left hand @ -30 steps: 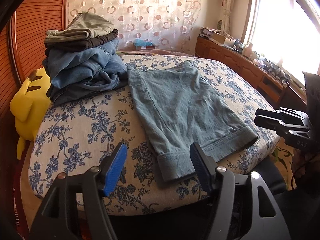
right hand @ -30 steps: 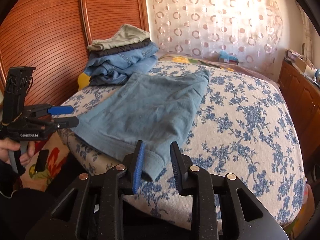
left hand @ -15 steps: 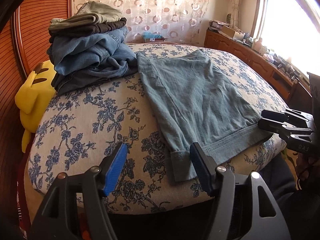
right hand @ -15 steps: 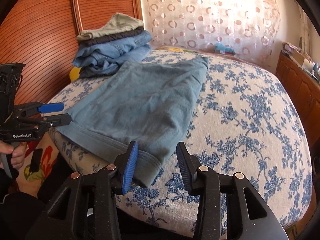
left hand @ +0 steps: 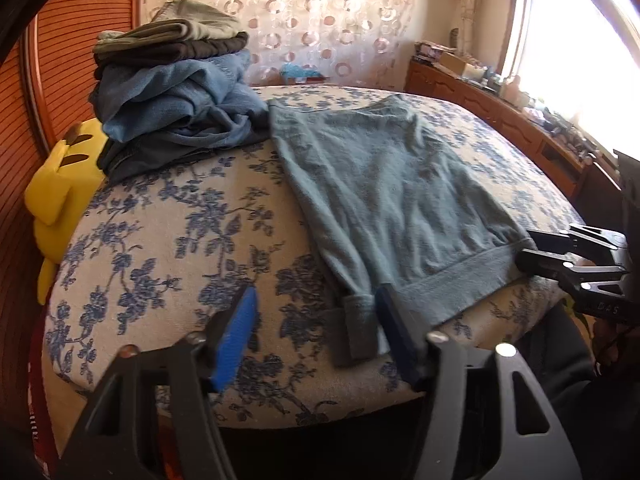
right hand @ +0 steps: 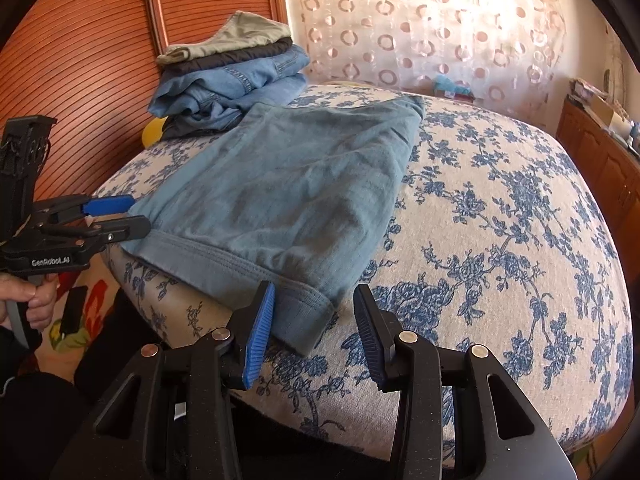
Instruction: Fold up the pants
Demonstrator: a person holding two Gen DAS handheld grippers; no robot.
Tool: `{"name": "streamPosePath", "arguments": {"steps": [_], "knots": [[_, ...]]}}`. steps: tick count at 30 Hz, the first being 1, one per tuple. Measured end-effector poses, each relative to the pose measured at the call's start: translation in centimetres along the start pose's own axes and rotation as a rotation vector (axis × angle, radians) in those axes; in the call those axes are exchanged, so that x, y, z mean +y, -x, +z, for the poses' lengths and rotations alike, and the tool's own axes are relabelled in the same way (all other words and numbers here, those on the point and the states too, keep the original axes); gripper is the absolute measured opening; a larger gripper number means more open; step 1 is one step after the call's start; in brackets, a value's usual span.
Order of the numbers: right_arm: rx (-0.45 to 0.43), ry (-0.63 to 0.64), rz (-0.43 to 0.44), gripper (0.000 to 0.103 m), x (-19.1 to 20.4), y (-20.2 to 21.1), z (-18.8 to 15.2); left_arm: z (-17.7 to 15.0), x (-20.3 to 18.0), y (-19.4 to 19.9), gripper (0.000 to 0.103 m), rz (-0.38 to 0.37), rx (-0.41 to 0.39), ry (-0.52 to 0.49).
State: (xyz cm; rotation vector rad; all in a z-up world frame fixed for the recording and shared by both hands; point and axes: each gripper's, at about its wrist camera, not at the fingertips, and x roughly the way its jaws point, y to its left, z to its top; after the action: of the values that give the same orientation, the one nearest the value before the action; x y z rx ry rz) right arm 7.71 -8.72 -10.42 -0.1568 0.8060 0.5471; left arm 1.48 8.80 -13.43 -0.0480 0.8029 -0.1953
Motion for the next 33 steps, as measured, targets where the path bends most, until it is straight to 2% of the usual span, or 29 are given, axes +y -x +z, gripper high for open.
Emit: {"name": "streamPosePath", "arguments": {"steps": [2,9,14,25,33], "knots": [[0.002,-0.001,0.005,0.041,0.0,0.0,-0.2,0.0,-0.4,0.2,0.044,-0.010,0.006,-0.009],[0.006,0.001,0.012,0.041,0.1,0.1,-0.5,-0.6,-0.5,0.4,0.038,-0.039,0.022,0.006],[0.007,0.000,0.013,0.041,0.1,0.1,-0.5,-0.6,-1.0,0.4,0.030,-0.042,0.020,-0.002],[0.004,0.001,0.017,0.040,0.2,0.1,-0.6,-0.8,-1.0,0.4,0.028,-0.047,0.005,0.013],[0.011,0.002,0.028,0.041,0.4,0.1,-0.7,-1.1,-1.6,0.6,0.021,-0.028,-0.018,0.013]]}}
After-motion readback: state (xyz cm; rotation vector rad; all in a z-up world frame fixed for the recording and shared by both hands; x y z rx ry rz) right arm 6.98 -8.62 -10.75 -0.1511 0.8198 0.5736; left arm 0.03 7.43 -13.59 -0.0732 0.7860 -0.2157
